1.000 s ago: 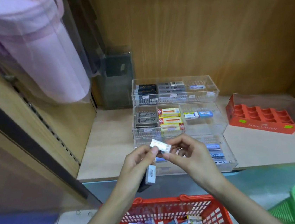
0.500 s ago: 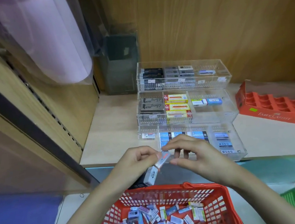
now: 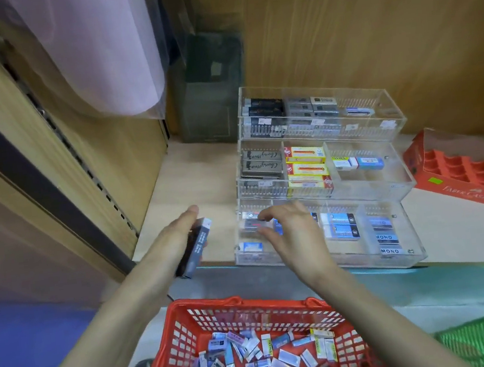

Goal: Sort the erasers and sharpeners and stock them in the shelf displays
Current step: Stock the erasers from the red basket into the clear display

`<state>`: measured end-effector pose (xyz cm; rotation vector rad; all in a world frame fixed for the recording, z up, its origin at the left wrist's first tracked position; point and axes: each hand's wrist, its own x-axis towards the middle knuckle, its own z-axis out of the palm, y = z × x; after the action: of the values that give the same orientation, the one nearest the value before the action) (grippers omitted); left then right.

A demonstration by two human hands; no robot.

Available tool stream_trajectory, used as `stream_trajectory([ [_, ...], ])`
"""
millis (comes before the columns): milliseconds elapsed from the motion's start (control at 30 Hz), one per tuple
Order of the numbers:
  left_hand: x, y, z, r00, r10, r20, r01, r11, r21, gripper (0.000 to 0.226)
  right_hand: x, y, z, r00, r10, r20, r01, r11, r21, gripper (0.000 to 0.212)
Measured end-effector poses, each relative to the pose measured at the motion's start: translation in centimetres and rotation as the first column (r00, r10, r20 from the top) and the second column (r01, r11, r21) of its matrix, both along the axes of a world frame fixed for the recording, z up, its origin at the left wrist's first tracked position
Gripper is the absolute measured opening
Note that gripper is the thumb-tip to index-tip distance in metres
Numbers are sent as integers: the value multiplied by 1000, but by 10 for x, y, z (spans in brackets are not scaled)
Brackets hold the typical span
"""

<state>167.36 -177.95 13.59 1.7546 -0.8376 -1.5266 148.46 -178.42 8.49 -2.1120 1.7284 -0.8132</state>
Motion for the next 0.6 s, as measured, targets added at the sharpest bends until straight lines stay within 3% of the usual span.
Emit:
stream_trajectory([
  [67,7,7,-2,980,-160,115,165,986,-38,58,7,-9,-5,994,-40,-99,42,999,17,13],
  [133,11,17,-1,939,-310,149,327,939,-107,57,9,-17,-6,979,-52,-199,62,997,40,14],
  [233,15,19,-2,947,-293,135,315,929,-193,45,10,-23,-5,940,-34,-339,63,995,75,18],
  [333,19,18,-1,933,-286,218,338,905,-259,33,17,-25,-4,880,-46,-473,81,995,54,15],
  [600,15,21,2,861,-299,412,444,836,-321,32,29,-34,-1,796,-41,-604,98,993,62,20],
])
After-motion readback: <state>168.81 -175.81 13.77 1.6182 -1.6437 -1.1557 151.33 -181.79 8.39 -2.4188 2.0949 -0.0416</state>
